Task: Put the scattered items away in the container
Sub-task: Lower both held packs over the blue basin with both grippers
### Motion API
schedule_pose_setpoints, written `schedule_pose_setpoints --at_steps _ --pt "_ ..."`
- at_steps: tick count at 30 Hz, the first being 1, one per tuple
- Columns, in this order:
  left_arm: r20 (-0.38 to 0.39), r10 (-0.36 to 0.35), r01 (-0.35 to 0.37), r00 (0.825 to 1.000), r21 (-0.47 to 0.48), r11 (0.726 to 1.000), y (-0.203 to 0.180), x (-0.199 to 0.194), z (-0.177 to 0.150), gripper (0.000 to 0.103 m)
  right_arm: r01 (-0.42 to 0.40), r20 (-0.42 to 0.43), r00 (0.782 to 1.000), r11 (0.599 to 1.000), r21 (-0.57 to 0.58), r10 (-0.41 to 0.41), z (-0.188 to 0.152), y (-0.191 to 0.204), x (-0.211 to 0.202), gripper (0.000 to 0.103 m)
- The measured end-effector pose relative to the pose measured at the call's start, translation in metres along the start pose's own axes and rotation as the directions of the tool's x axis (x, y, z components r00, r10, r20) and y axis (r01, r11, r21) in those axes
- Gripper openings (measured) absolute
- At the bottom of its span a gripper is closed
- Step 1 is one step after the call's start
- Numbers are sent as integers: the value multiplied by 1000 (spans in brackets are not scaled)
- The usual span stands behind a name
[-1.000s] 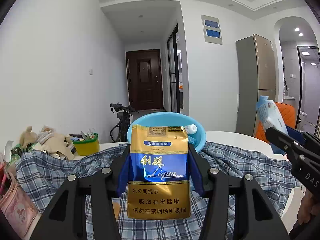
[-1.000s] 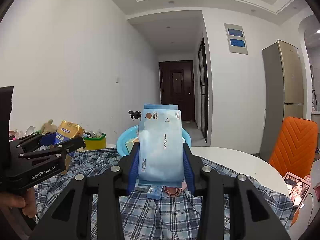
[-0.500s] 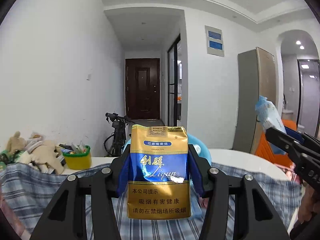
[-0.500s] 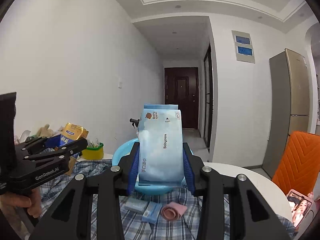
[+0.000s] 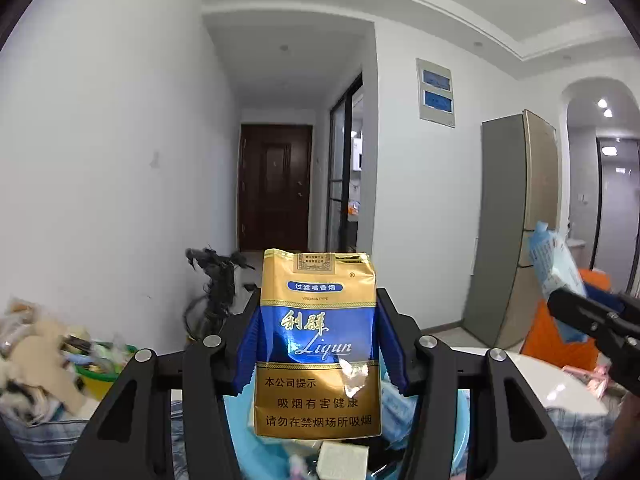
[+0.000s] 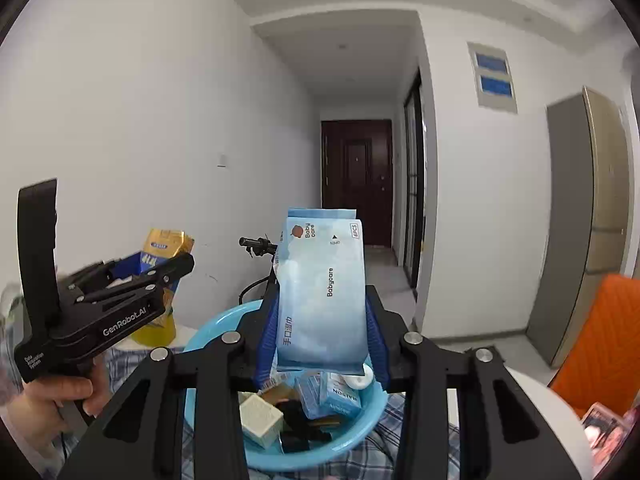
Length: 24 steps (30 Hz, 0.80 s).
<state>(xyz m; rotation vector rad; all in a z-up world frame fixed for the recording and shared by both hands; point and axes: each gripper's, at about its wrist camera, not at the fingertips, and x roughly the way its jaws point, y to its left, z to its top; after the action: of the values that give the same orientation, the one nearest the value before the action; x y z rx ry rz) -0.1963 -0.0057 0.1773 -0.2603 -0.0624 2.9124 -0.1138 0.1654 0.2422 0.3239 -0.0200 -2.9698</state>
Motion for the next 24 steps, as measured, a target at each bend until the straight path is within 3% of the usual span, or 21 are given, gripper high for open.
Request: schedule_pose_setpoints --at_steps 4,7,10,12,14,19,24 --pt "-34 42 -43 999 -5 999 7 40 12 54 16 -19 1000 1000 7 -16 14 -7 33 37" --pt "-46 29 -32 999 -48 998 11 59 20 54 36 -12 999 999 -13 -36 24 -8 52 37" --pt "-82 71 -73 994 -22 997 12 73 26 54 21 -23 999 999 -41 -22 30 -9 72 37" --pt "-101 54 -64 993 -90 994 23 78 34 54 10 -55 998 1000 7 -10 34 -16 81 37" --pt "-51 11 -19 999 -157 987 30 69 37 54 6 -60 998 998 63 -2 40 -24 84 37" --pt "-70 62 -64 996 -34 997 16 62 43 54 19 -117 993 1000 8 -18 50 -16 95 36" --pt "-97 82 -87 992 -47 995 15 56 63 54 22 -172 985 999 44 -14 69 -22 103 36"
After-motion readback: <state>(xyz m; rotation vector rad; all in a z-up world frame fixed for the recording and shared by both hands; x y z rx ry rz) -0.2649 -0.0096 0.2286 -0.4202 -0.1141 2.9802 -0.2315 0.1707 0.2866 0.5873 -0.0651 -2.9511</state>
